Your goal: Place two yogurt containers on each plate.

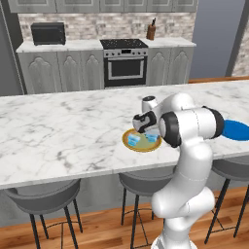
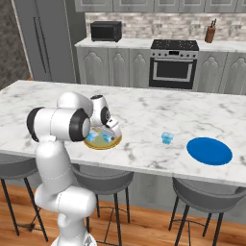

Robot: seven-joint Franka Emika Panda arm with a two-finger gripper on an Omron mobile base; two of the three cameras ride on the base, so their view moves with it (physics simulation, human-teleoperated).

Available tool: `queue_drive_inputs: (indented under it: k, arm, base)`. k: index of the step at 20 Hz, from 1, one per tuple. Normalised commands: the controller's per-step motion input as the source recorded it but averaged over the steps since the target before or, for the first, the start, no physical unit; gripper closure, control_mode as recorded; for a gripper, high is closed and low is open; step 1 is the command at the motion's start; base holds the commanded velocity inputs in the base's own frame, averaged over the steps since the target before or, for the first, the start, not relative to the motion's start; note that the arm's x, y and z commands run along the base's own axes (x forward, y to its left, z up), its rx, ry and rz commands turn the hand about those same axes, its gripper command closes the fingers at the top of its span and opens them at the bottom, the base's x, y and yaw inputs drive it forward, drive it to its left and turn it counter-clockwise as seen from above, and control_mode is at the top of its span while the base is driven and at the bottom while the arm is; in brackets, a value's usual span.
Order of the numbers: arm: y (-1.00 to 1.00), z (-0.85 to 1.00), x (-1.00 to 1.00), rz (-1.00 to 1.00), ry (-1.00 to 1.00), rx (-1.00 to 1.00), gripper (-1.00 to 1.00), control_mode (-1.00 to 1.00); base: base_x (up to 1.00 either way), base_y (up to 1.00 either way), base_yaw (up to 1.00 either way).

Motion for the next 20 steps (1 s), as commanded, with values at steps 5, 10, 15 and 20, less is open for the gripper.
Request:
queue_drive_inputs:
  k: [5, 10, 15, 20]
  arm:
    - [0.15, -0.08, 0.00, 0.00, 0.09, 0.00, -1.00, -1.00]
    - [0.02, 0.00, 0.00, 0.00, 0.00, 0.00, -1.00, -1.00]
    - [0.00, 0.00, 0.00, 0.00, 0.00, 0.00, -1.00, -1.00]
    - [0.00, 0.19, -0.05, 0.00, 0.00, 0.00, -1.00, -1.00]
  base:
    - [0.00, 0.00, 0.00]
    - [0.00, 0.00, 0.00]
    - [0.00, 0.00, 0.00]
    - [0.00, 0.00, 0.00]
